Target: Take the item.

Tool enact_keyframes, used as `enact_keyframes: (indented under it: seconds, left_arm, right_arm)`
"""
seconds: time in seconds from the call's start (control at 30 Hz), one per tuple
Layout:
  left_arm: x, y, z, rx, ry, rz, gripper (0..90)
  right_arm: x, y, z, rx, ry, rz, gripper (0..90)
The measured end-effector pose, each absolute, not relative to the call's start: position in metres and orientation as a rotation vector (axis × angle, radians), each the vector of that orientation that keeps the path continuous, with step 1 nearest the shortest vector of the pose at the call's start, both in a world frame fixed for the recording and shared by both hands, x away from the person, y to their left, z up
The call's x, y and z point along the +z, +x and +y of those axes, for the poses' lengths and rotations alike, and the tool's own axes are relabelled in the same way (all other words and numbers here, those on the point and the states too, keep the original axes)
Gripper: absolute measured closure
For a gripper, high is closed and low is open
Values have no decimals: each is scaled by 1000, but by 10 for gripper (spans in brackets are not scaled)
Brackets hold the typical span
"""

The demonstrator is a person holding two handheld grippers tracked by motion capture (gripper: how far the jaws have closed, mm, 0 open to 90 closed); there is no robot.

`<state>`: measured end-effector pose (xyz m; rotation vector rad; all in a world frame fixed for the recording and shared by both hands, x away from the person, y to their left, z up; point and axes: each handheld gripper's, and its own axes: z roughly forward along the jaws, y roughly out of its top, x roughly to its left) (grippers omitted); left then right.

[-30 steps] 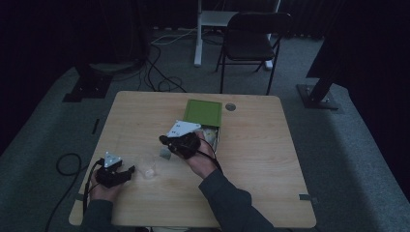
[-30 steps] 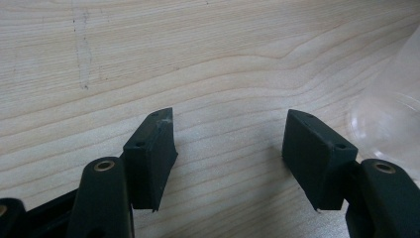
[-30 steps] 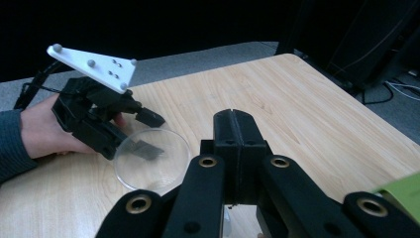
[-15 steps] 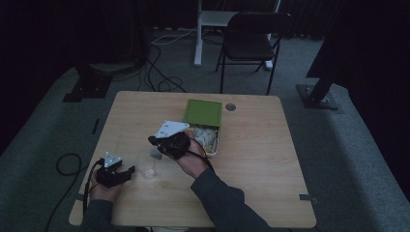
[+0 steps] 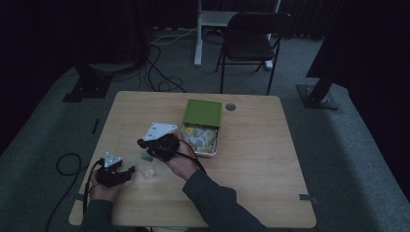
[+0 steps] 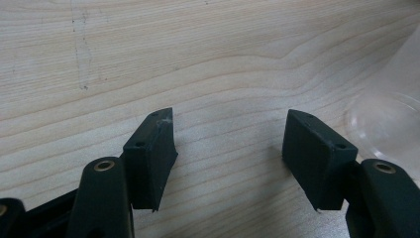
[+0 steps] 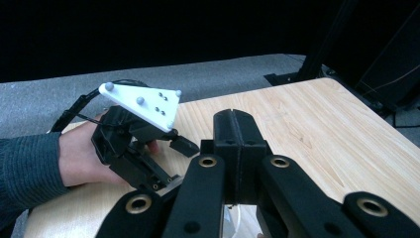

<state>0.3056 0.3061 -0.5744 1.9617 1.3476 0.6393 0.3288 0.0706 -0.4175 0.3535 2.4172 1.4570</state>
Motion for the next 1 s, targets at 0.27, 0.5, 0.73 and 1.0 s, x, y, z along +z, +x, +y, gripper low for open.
enact_keyframes:
  seconds: [0.27, 0.5, 0.73, 1.0]
  left_arm:
    - [-574, 306, 306, 638, 1962, 1348, 385]
    - [-574, 306, 306, 639, 1962, 1348, 385]
    - [-574, 306, 306, 640, 1965, 1347, 385]
    - [-574, 306, 306, 641, 1962, 1347, 385]
  right_arm:
    - [-424, 326, 82, 1438, 329, 2448, 900]
    - [-432, 326, 86, 1411, 321, 2477, 828]
    - [-433, 330, 75, 1408, 373, 2464, 737]
    - [-431, 330, 55, 1416, 412, 2443, 722]
